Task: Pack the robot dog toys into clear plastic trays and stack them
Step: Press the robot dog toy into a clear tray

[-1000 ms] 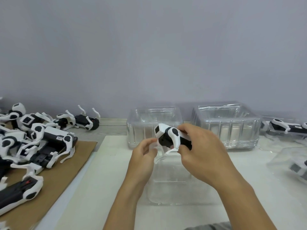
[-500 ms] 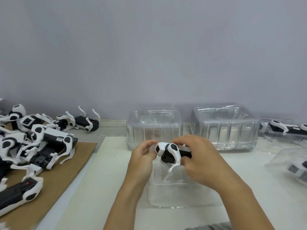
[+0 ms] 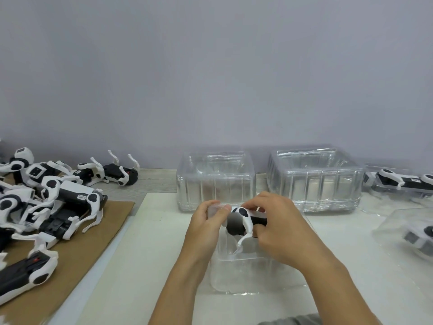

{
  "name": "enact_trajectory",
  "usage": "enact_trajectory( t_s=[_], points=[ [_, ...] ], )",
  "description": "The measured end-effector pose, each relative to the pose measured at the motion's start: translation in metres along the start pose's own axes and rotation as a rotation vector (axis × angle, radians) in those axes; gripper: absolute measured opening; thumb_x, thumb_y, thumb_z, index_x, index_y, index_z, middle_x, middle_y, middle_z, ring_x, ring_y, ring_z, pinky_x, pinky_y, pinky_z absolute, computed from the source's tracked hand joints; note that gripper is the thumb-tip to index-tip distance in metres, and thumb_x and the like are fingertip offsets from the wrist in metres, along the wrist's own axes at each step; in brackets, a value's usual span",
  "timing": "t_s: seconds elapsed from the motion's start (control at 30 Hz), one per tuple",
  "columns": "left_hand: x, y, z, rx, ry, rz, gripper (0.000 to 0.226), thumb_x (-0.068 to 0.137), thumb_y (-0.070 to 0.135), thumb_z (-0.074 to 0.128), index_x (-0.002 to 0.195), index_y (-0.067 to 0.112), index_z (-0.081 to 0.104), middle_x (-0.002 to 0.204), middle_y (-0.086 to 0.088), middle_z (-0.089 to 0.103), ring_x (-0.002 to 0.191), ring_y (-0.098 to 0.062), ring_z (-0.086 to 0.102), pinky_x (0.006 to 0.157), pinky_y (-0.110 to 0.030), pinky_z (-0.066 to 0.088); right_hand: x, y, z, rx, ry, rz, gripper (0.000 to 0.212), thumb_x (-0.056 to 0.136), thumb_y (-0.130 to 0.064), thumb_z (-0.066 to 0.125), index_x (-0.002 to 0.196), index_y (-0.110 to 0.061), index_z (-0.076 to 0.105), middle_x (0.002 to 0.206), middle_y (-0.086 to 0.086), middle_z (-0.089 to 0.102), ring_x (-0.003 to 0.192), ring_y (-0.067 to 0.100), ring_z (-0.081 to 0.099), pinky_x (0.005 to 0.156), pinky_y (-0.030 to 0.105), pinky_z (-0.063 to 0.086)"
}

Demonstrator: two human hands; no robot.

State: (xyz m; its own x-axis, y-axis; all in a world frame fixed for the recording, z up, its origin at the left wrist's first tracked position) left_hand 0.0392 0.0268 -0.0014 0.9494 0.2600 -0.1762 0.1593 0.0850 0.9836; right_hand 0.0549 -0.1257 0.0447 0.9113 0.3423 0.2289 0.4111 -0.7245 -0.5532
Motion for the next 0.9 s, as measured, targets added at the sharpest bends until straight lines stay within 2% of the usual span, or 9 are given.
enact_trajectory(
  t_s=[0.07,0.17,0.33,0.5,0.57,0.63,0.77,0.9],
  points=[
    [-0.0012,0.001,0.0008,-0.059,-0.016,-0.028,0.03,0.079,0.038,0.072,0.104,0.021,0.07,0.108,-0.003,0.072,0.112,-0.025,0.064,0.104,-0.056,0.047,0.0001,-0.0021,0.0015,-0.011,0.012,-0.009,0.032,0.079,-0.008,0.065,0.103,-0.027,0.072,0.091,-0.017,0.056,0.092,0.007,0.051,0.081,0.024,0.044],
    [0.0002,0.0024,-0.0013,-0.127,-0.016,-0.038,0.041,0.07,0.04,0.069,0.104,0.018,0.071,0.114,-0.015,0.07,0.117,-0.036,0.062,0.106,-0.064,0.042,-0.0002,-0.0069,0.0049,-0.041,0.04,-0.026,0.028,0.08,-0.013,0.066,0.102,-0.029,0.072,0.093,-0.015,0.058,0.094,0.009,0.051,0.081,0.027,0.045],
    [0.0052,-0.0002,-0.0063,-0.119,0.007,-0.003,0.01,0.092,0.025,0.065,0.098,0.02,0.072,0.112,-0.012,0.07,0.116,-0.036,0.062,0.106,-0.06,0.043,-0.0001,-0.0092,0.0067,-0.02,0.066,-0.018,0.025,0.079,-0.013,0.067,0.098,-0.028,0.073,0.094,-0.012,0.061,0.093,0.012,0.054,0.08,0.035,0.048],
    [0.0056,0.0013,-0.0072,-0.101,0.017,0.004,0.008,0.093,0.023,0.065,0.09,0.019,0.072,0.093,-0.006,0.069,0.108,-0.038,0.063,0.105,-0.062,0.044,0.0004,-0.0084,0.007,0.007,0.073,-0.003,0.025,0.076,-0.014,0.071,0.096,-0.03,0.075,0.09,-0.012,0.061,0.089,0.013,0.055,0.077,0.039,0.05],
    [0.0064,0.0013,-0.0076,-0.096,0.024,0.013,0.009,0.092,0.022,0.065,0.088,0.018,0.072,0.09,-0.005,0.07,0.101,-0.034,0.065,0.104,-0.06,0.045,0.0004,-0.0079,0.0076,0.017,0.078,0.0,0.024,0.075,-0.014,0.072,0.094,-0.029,0.075,0.091,-0.011,0.062,0.089,0.014,0.056,0.077,0.04,0.05],
    [0.0064,0.0013,-0.0072,-0.108,0.028,0.014,0.009,0.093,0.021,0.064,0.09,0.017,0.072,0.093,-0.007,0.071,0.101,-0.033,0.065,0.104,-0.06,0.045,0.0005,-0.007,0.008,0.03,0.085,0.001,0.024,0.074,-0.014,0.073,0.093,-0.028,0.075,0.09,-0.011,0.063,0.089,0.014,0.056,0.077,0.04,0.051],
    [0.0058,0.0005,-0.0063,-0.176,0.03,-0.012,0.012,0.095,0.023,0.063,0.1,0.016,0.071,0.106,-0.014,0.071,0.113,-0.041,0.063,0.104,-0.064,0.044,0.001,-0.0059,0.0085,0.068,0.088,0.013,0.027,0.075,-0.015,0.074,0.095,-0.032,0.076,0.089,-0.014,0.063,0.087,0.012,0.057,0.076,0.038,0.051],
    [0.0061,-0.0001,-0.006,-0.166,0.027,-0.017,0.012,0.095,0.022,0.062,0.099,0.016,0.071,0.098,-0.012,0.071,0.099,-0.035,0.066,0.1,-0.062,0.047,0.0006,-0.0063,0.009,0.057,0.085,0.023,0.027,0.075,-0.015,0.075,0.096,-0.033,0.076,0.09,-0.014,0.063,0.088,0.012,0.057,0.077,0.038,0.051]
  ],
)
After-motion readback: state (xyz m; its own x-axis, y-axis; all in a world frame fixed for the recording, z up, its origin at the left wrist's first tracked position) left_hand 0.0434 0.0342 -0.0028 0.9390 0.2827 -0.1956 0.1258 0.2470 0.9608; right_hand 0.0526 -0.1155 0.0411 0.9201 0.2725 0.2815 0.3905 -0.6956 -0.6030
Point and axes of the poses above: each hand's wrist, its own x-axis towards the middle knuckle, its own z-axis out of the palm, y = z × x, the point moved 3 cm from there along x, towards the middle knuckle
